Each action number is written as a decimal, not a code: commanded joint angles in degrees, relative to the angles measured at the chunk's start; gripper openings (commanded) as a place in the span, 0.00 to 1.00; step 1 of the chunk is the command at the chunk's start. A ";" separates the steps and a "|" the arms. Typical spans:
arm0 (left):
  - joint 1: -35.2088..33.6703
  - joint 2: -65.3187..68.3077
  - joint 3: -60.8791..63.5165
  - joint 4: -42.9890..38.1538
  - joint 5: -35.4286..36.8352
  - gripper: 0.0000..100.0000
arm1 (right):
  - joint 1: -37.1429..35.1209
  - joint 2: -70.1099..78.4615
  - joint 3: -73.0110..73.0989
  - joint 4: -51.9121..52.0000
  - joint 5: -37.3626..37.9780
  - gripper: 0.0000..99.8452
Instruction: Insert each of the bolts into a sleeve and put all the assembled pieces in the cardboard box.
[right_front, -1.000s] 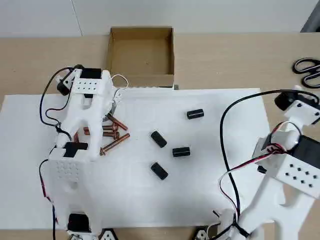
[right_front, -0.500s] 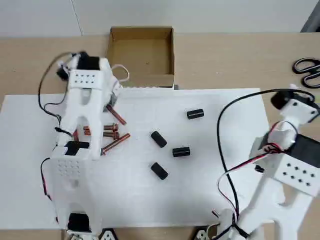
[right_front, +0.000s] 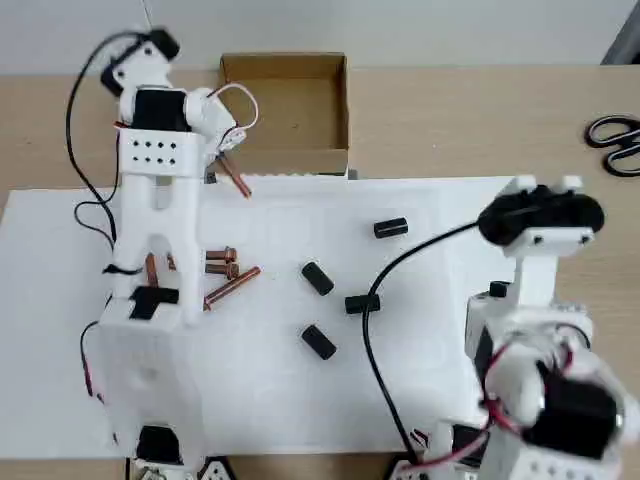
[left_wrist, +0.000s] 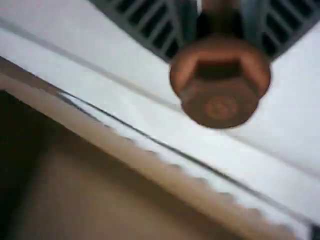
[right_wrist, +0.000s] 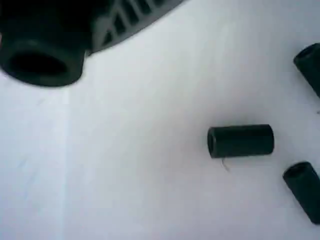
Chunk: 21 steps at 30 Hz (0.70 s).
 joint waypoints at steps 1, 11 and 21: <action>3.43 -13.01 -2.86 1.14 -7.21 0.00 | -0.57 -4.18 -0.35 0.48 0.62 0.00; 6.42 -35.60 2.33 1.14 -16.88 0.00 | -0.57 -13.23 -0.09 0.13 0.35 0.00; 6.59 -64.62 35.56 0.88 -20.22 0.00 | -10.86 -19.74 5.89 -2.07 -1.58 0.00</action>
